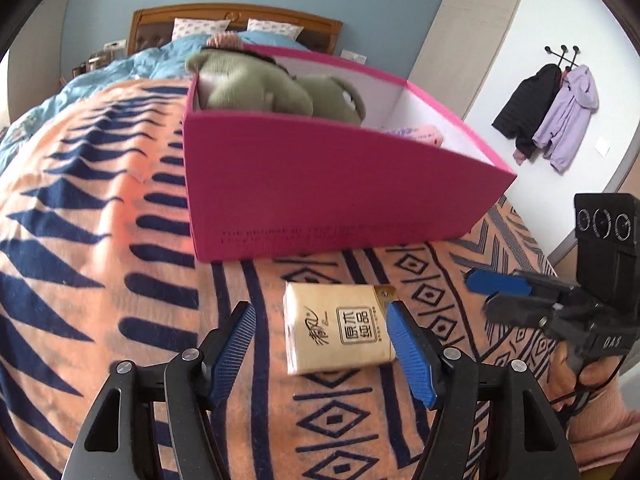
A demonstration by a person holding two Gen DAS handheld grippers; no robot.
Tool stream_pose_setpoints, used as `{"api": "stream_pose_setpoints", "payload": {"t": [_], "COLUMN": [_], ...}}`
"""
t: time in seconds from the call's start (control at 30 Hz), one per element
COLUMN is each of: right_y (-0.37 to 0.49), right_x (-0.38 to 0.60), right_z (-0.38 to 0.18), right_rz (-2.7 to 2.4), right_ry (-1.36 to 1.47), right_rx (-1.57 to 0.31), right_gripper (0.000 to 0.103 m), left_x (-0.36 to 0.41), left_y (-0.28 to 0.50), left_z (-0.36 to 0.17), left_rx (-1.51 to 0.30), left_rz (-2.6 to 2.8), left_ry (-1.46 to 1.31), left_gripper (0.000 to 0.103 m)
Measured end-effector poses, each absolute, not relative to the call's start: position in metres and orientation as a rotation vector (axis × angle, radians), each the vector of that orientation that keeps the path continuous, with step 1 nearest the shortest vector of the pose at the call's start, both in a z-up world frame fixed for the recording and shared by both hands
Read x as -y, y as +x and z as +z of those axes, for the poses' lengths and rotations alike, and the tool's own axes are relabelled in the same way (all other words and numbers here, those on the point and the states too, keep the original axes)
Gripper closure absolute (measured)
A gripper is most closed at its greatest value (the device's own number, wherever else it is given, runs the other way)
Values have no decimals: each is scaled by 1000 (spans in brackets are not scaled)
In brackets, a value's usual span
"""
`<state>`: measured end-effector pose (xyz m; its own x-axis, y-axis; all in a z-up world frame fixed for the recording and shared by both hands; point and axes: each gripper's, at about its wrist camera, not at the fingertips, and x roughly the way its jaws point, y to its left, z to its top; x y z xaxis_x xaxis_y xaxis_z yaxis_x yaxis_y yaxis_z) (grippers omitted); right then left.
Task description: Organize objects
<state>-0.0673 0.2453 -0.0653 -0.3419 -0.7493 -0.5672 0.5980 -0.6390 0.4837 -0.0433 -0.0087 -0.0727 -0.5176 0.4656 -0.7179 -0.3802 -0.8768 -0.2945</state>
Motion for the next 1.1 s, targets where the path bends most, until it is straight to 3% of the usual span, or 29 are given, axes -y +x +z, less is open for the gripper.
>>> {"api": "stream_pose_setpoints", "payload": {"t": [0.47,1.1], "right_y": [-74,-75], "right_x": [-219,-236], "right_z": [-89,-94], "right_rz": [-2009,-2043], "right_ry": [1084,1107], "right_rx": [257,323], "right_gripper": [55,56], "left_x": [0,-24], "left_y": [-45,-32], "left_z": [-88,-92], "left_rx": [157,117], "left_rz": [2301,2214], "left_ry": [-1230,-1218], "left_gripper": [47,49]}}
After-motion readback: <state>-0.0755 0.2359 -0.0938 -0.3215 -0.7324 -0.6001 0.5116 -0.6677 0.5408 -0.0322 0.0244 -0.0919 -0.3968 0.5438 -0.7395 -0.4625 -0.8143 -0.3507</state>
